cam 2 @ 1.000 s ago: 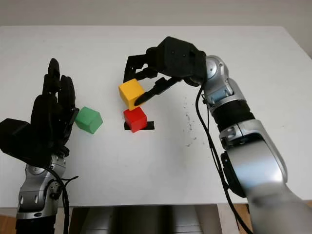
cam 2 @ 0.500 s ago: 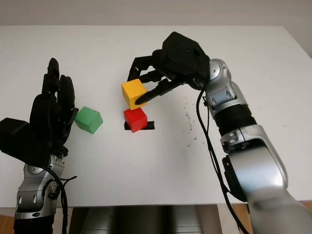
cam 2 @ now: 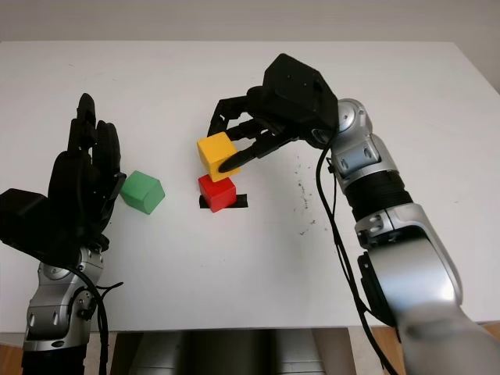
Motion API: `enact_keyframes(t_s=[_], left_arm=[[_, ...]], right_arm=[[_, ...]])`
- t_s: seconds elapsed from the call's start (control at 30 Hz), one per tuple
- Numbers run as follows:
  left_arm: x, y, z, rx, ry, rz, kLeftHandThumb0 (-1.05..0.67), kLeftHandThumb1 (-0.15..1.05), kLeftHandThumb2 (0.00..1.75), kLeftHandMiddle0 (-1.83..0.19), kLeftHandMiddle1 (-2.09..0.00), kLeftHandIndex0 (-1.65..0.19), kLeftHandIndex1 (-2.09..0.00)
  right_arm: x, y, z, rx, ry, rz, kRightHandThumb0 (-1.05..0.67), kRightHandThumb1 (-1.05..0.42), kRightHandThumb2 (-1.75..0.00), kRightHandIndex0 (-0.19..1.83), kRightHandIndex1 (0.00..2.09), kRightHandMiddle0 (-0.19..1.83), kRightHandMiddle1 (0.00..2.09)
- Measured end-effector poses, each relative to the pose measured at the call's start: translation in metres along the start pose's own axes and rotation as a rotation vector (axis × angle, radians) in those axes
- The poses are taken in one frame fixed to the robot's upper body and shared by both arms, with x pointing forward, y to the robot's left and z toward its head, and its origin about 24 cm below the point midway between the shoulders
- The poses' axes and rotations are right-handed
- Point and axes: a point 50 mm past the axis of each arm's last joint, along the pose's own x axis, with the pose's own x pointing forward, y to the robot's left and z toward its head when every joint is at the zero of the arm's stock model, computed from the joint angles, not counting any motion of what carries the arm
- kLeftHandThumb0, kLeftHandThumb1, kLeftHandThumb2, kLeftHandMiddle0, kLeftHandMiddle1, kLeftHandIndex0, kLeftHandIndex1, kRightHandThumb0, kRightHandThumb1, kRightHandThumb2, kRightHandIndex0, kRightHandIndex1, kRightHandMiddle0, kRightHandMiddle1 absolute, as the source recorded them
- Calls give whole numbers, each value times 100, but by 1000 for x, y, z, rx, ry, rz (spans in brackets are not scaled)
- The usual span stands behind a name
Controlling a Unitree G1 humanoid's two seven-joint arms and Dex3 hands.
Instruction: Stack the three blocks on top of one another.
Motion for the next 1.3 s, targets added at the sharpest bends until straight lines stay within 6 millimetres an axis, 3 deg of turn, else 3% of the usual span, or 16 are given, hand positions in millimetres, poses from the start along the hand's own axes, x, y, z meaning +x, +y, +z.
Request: enact_keyframes(t_s=[0.53, 1.3], left_arm=[[0, 0, 0, 6, 0, 1, -68, 105, 53, 15, -6, 9, -6], [0, 0, 0, 8, 1, 13, -66, 105, 56, 14, -5, 9, -5]], right_arm=[[5, 9, -10, -49, 24, 37, -54, -89, -6, 41, 6, 43, 168], [11, 14, -9, -89, 2, 36, -54, -87, -5, 43, 6, 46, 165]])
